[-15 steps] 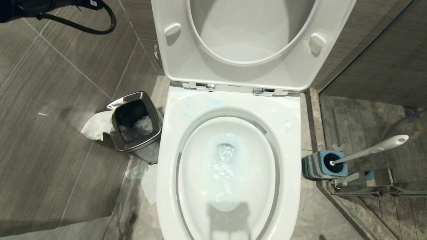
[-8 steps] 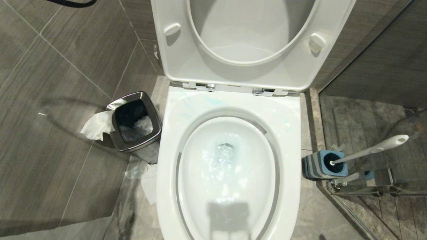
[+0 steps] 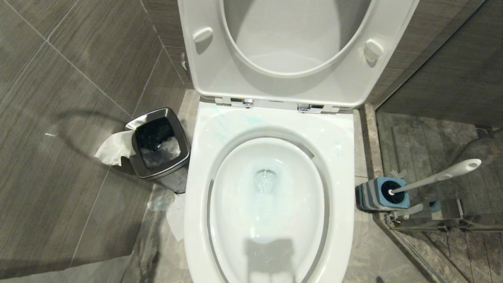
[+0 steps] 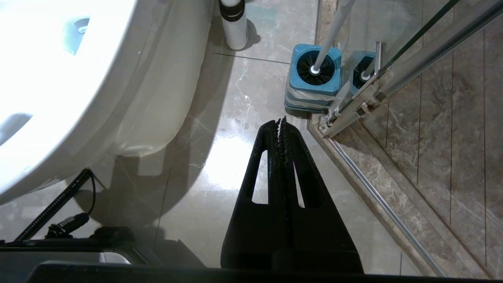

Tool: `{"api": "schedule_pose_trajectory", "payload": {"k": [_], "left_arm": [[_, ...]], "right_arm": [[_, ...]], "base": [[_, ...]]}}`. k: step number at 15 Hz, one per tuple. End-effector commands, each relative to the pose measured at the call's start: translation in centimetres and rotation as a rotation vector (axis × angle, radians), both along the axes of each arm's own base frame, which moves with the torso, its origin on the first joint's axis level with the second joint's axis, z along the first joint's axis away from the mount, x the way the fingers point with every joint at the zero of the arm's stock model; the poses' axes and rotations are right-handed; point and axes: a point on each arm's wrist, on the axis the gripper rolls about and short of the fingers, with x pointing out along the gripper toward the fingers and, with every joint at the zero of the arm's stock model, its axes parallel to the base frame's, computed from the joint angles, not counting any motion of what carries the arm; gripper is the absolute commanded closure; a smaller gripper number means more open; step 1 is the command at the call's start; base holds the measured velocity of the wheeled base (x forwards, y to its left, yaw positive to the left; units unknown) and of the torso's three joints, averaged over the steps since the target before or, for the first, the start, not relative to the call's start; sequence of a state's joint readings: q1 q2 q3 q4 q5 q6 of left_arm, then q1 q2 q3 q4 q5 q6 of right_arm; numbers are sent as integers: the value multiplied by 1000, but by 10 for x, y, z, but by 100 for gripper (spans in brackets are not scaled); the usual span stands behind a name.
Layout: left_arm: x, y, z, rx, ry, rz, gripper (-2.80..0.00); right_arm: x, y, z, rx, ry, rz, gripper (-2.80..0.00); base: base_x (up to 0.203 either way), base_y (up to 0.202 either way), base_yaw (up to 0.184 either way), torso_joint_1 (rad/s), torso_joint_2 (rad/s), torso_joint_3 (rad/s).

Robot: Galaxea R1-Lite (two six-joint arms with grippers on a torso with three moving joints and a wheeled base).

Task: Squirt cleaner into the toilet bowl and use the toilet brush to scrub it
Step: Flush the toilet, then close the toilet lid

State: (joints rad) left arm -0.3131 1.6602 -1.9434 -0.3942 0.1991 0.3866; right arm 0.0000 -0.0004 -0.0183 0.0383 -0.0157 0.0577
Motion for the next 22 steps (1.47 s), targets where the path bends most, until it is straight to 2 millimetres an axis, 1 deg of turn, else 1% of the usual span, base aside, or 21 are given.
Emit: {"api": "schedule_pose_trajectory", "payload": {"k": [1,4,6,13,14,16,19,22], "left_arm": [[2,-3,0,-10,-28,-7,0],[3,-5,4,-46,-111,-19,0],[8,-8,3,-69,-165,-23,0],[46,-31,-19,-138,-287,-44,0],[49,-36,-23,-148,-294,-60,0],[52,-42,-26,-163,-288,-90,0],[57,-58,-33,-159,-260,-128,0],[56,-67,-36,-158,-250,-152,0]], "right_arm": [[0,0,0,1,0,0,0],[0,0,0,1,0,0,0],[0,0,0,1,0,0,0],[0,0,0,1,0,0,0],[0,0,0,1,0,0,0],[0,0,0,1,0,0,0],[0,0,0,1,0,0,0],[0,0,0,1,0,0,0]], "base": [[0,0,0,0,0,0],[0,0,0,0,0,0],[0,0,0,0,0,0],[0,0,0,0,0,0],[0,0,0,0,0,0],[0,0,0,0,0,0],[0,0,0,0,0,0],[0,0,0,0,0,0]]}}
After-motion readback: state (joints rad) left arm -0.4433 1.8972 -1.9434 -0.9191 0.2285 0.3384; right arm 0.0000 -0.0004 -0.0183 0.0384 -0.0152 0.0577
